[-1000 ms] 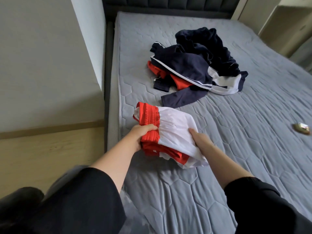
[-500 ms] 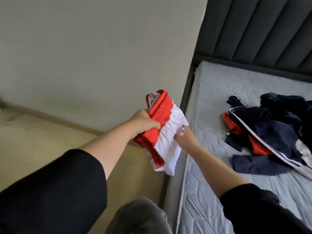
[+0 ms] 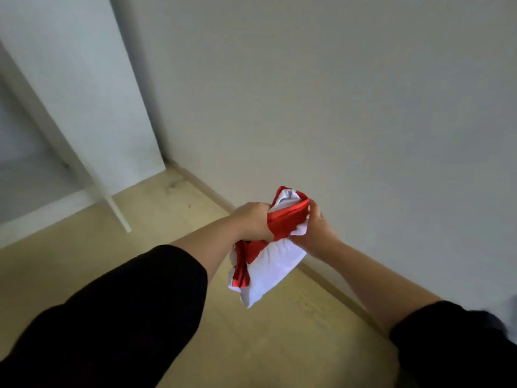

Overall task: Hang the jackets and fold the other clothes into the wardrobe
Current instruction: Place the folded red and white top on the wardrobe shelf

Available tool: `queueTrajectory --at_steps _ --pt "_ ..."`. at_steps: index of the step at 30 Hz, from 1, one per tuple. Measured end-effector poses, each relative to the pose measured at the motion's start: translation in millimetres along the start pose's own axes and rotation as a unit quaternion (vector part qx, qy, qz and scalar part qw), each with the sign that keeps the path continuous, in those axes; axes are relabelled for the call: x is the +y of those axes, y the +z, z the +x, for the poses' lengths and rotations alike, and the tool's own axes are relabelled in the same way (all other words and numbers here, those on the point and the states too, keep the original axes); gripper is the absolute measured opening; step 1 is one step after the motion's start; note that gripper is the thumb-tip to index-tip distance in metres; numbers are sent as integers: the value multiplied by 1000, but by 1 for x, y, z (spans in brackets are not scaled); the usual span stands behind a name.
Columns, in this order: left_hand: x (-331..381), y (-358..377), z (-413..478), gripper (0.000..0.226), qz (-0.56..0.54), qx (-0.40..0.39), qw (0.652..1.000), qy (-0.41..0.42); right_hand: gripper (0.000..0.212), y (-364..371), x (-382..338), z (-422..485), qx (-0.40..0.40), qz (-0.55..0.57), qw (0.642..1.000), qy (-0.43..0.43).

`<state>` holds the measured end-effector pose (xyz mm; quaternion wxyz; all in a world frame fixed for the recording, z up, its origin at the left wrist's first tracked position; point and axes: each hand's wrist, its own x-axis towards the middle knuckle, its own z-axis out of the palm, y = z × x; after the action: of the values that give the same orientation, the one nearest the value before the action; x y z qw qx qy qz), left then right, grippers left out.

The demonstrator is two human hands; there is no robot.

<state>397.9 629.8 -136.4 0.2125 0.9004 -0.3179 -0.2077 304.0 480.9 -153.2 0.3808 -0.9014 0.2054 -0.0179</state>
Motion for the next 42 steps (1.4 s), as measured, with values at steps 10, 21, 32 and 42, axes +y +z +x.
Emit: queueTrajectory --at_steps 10,21,32,42 --pt "-29 -315 -149 32 202 36 979 -14 82 -62 -360 12 -82 -369 863 -335" --pt "-41 -622 -364 38 332 109 928 -133 24 -78 -727 -61 -141 -340 808 -461" --pt "-172 -759 -470 48 300 120 900 -292 20 27 -930 -58 -126 -299 747 -580" --pt "-334 -961 -502 39 244 101 876 -404 19 117 -1179 29 -200 -294 695 -625"
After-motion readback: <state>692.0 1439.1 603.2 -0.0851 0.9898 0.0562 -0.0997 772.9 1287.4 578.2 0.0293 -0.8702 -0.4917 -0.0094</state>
